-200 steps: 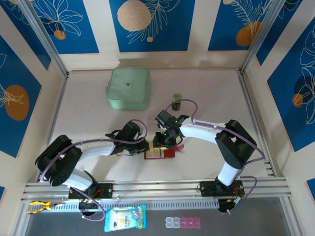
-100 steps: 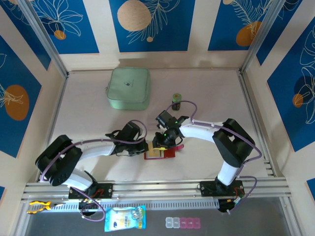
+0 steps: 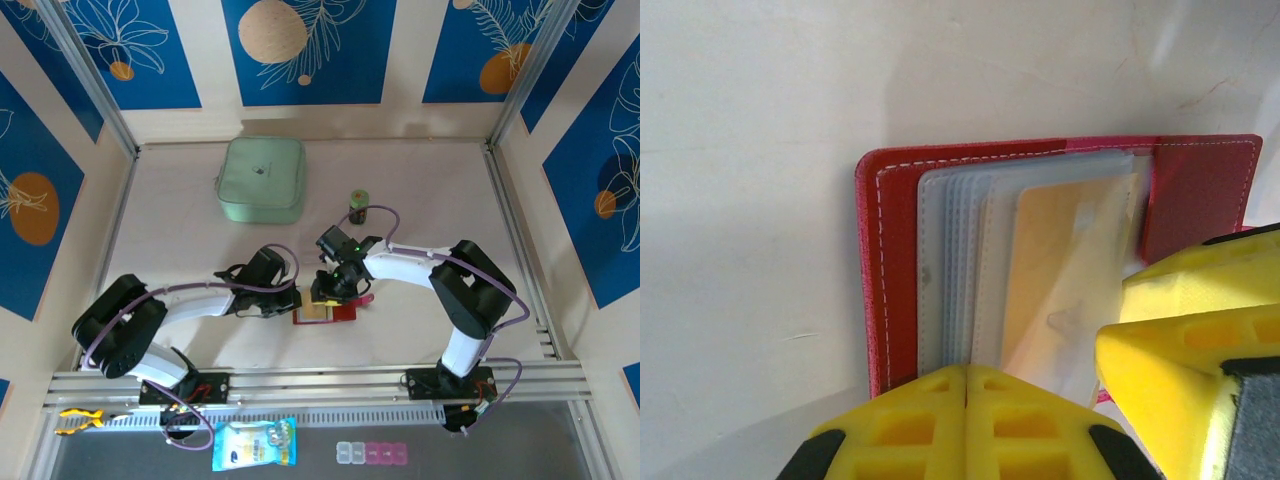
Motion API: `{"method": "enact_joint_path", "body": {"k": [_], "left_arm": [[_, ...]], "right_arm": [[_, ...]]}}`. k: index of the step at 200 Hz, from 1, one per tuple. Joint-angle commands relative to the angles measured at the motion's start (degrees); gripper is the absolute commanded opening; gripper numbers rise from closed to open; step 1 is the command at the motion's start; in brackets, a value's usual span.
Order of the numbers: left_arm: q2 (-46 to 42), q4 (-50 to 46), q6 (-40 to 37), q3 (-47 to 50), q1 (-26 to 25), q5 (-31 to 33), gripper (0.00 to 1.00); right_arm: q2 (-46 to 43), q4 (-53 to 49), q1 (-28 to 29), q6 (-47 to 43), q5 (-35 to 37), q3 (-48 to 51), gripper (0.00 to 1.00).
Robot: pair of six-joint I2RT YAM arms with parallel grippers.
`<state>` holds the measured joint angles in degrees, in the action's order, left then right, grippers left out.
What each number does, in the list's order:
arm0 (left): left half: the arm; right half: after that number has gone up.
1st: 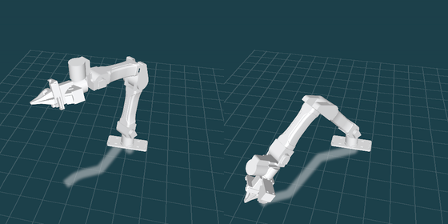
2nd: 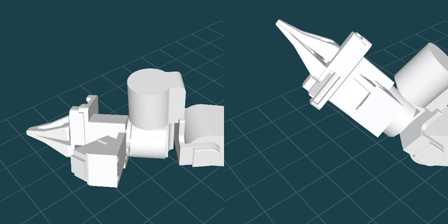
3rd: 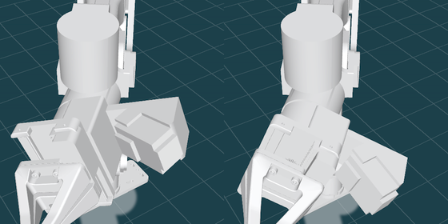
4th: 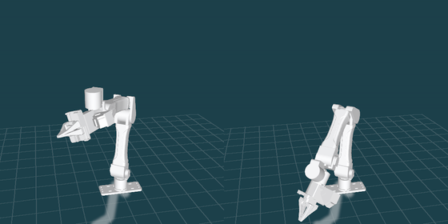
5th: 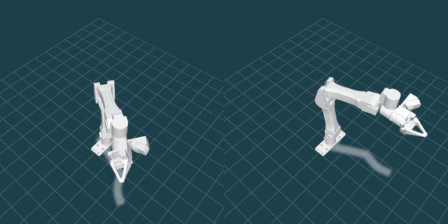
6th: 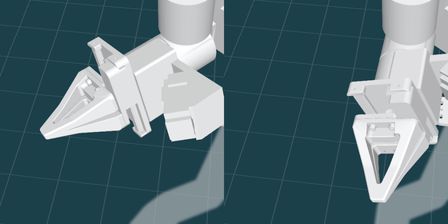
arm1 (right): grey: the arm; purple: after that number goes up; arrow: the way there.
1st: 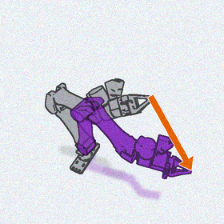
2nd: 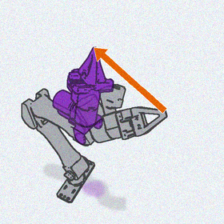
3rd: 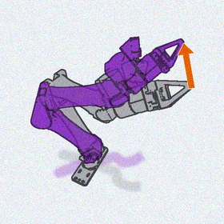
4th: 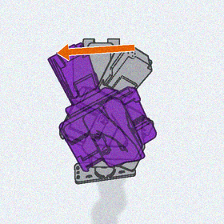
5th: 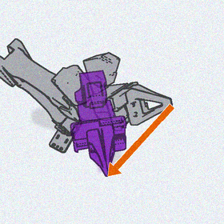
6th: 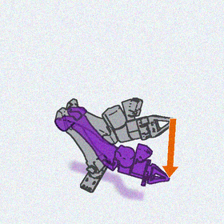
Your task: Take the credit cards out of the card holder
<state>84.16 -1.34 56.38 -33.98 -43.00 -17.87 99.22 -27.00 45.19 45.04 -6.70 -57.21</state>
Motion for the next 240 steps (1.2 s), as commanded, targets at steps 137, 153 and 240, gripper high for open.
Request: {"method": "enact_joint_path", "body": {"k": [137, 153, 240], "left_arm": [[-4.98, -9.04, -3.29, -5.26, -0.5, 3.56, 0.04], [-5.82, -10.42, -3.45, -5.66, -0.53, 4.85, 0.06], [2.66, -2.54, -1.7, -7.86, -2.47, -1.94, 0.04]], "right_arm": [[-7.06, -3.03, -1.44, -0.59, 2.15, 2.64, 0.35], [-7.2, -1.78, -1.77, -0.15, 1.27, 3.56, 0.35], [-7.63, 2.85, -3.46, 1.37, -1.65, 7.39, 0.35]]}}
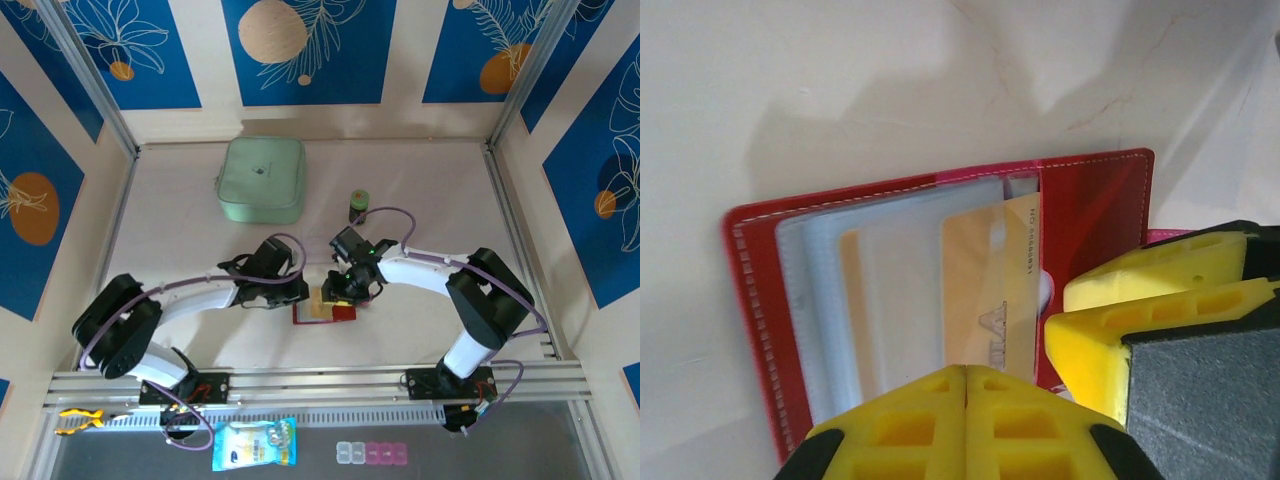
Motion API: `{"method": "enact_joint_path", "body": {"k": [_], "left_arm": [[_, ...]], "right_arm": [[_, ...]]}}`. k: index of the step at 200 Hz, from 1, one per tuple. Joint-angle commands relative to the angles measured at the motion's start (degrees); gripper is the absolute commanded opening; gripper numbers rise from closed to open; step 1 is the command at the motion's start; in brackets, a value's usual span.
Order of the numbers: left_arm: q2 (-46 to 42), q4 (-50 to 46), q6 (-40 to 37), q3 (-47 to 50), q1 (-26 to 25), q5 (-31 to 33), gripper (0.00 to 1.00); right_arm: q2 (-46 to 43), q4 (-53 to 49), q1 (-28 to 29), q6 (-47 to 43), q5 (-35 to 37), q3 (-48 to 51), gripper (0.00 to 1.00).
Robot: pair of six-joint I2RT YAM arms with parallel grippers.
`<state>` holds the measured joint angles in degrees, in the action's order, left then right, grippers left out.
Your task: Take the credit cards out of the card holder
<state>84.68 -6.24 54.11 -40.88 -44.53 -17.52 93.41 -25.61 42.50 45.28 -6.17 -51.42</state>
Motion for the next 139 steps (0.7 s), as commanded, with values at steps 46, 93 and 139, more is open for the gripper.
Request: {"method": "enact_joint_path", "body": {"k": [46, 93, 139], "left_arm": [[2.21, 1.41, -0.39, 2.36, -0.94, 0.99, 0.02], [2.59, 5.08, 1.68, 7.41, -0.92, 1.38, 0.02], [3.27, 4.35, 1.18, 6.97, -0.93, 1.81, 0.02]], "right_arm": [[-2.89, 2.2, -2.13, 1.44, -2.63, 3.63, 0.35], [-3.56, 4.53, -3.96, 1.13, -4.77, 5.43, 0.35], [-4.05, 13.12, -5.08, 1.31, -10.71, 8.94, 0.34]]}}
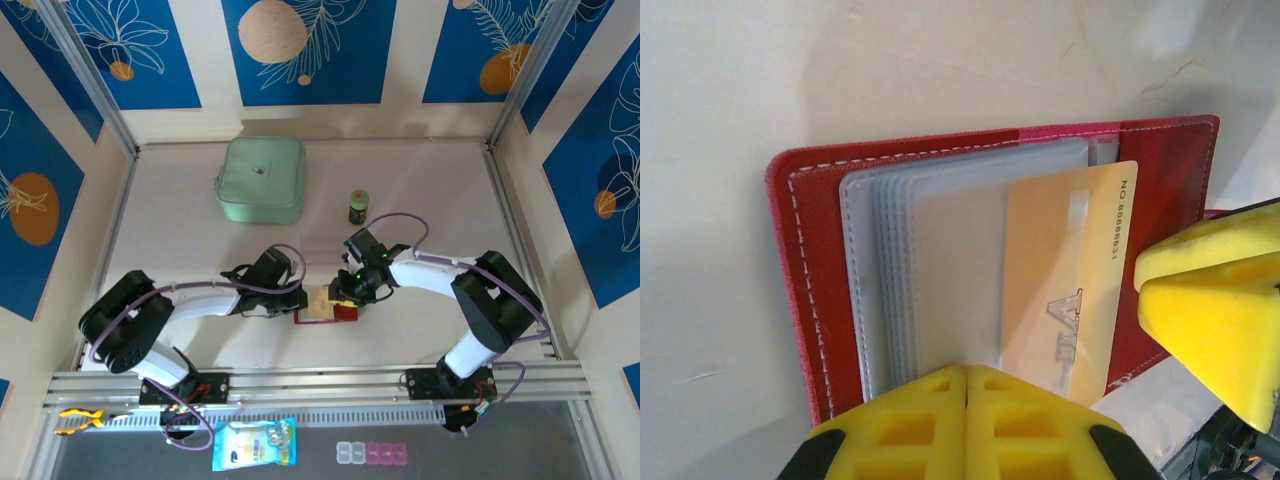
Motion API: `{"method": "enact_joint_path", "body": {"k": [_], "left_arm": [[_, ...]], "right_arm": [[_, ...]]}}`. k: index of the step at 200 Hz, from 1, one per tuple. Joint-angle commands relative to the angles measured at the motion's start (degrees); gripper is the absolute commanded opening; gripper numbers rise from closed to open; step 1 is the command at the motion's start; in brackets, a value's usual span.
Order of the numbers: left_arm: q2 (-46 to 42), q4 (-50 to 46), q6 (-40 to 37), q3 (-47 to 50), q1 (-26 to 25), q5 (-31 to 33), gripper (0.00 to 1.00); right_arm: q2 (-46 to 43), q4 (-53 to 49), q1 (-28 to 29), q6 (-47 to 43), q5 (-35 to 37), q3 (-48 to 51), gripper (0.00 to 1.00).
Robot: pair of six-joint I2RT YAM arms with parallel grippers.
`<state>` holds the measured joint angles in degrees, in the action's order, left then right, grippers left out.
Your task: Take the credit cards out of the card holder
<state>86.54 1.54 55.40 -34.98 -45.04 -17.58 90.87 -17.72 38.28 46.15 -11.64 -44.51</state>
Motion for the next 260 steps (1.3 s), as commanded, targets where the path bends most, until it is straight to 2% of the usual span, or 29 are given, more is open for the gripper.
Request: {"method": "enact_joint_path", "body": {"k": [1, 53, 87, 200, 223, 260], "left_arm": [[1.38, -3.5, -0.11, 1.06, -0.46, 1.95, 0.02], [0.84, -4.89, -0.63, 0.44, -0.41, 2.33, 0.02], [0.64, -4.64, -0.28, 0.57, -0.41, 2.51, 0.02], [0.28, -5.14, -0.13, 0.34, -0.43, 2.06, 0.02], [0.55, -4.97, -0.03, 0.26, -0.47, 1.79, 0.02], [0.82, -4.93, -0.03, 0.53, -0.41, 1.78, 0.02]], "right_arm": [[-1.46, 5.5, -0.94, 0.48, -5.41, 2.14, 0.34], [1.11, 11.08, -2.77, 1.27, -10.28, 4.44, 0.3], [2.61, 11.12, -2.7, 0.92, -11.48, 3.78, 0.3], [-0.05, 13.56, -2.6, 1.95, -12.79, 4.97, 0.18], [0.19, 13.15, -2.6, 1.47, -12.79, 4.67, 0.2], [2.17, 14.36, -2.51, 1.54, -13.56, 4.44, 0.2]]}}
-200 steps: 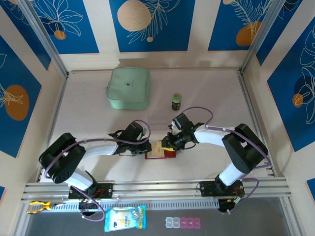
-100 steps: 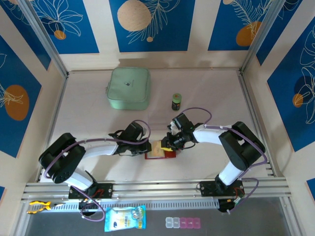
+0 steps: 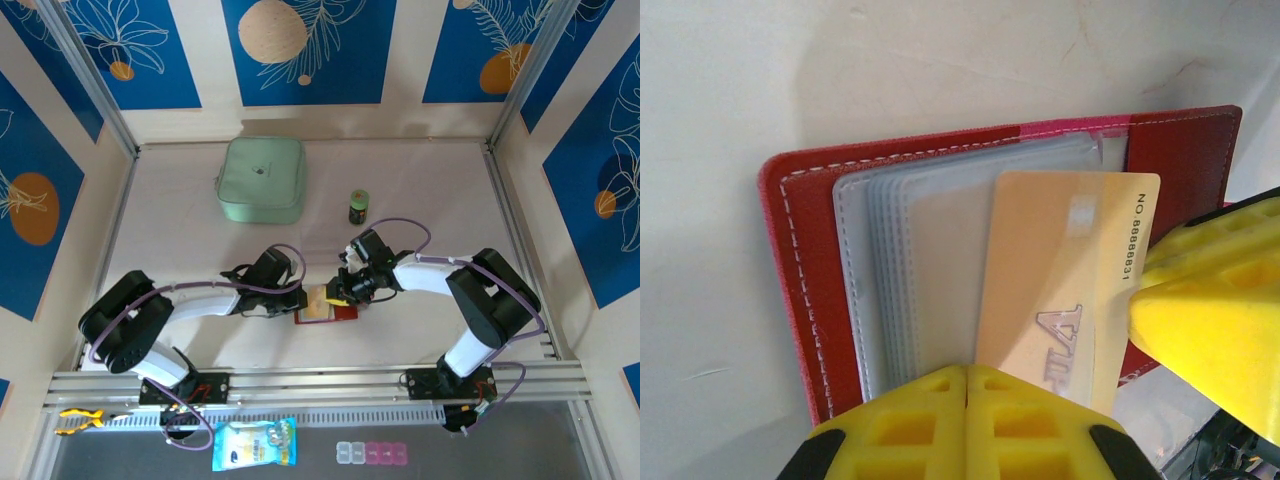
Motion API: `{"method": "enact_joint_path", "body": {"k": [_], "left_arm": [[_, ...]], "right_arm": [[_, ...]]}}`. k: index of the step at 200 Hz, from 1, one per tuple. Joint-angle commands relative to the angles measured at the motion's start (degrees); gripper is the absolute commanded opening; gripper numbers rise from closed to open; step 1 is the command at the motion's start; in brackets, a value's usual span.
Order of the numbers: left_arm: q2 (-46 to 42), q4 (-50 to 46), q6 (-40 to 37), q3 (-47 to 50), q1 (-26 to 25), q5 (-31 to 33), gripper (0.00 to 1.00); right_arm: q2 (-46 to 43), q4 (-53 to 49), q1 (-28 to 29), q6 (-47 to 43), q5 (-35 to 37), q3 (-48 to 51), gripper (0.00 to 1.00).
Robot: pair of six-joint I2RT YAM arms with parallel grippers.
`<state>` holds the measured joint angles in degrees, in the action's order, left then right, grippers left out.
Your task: Take the credit cards out of the card holder
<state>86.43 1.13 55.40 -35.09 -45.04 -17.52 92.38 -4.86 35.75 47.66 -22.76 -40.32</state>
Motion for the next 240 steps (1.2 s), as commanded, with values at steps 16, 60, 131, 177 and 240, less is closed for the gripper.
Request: {"method": "enact_joint_path", "body": {"k": [16, 60, 131, 177, 240], "left_arm": [[0.94, -4.84, -0.31, 0.46, -0.43, 1.73, 0.02], [0.93, -5.17, -0.23, 0.48, -0.46, 2.13, 0.02], [0.62, -6.35, -0.73, 0.07, -0.49, 2.66, 0.02], [0.49, -6.61, -1.01, -0.07, -0.47, 2.73, 0.02], [-0.12, -6.31, -0.87, 0.2, -0.4, 2.58, 0.02]], "right_arm": [[0.89, 2.26, 0.11, 0.31, -2.37, 0.47, 0.19], [1.39, 2.77, 0.11, 0.14, -2.55, 0.11, 0.17], [-1.67, -3.06, -0.62, -2.01, 0.78, 0.05, 0.08], [-5.49, -14.55, -2.18, -7.78, 4.8, -1.93, 0.08], [-7.27, -24.85, -2.34, -12.85, 9.39, -7.01, 0.08]]}}
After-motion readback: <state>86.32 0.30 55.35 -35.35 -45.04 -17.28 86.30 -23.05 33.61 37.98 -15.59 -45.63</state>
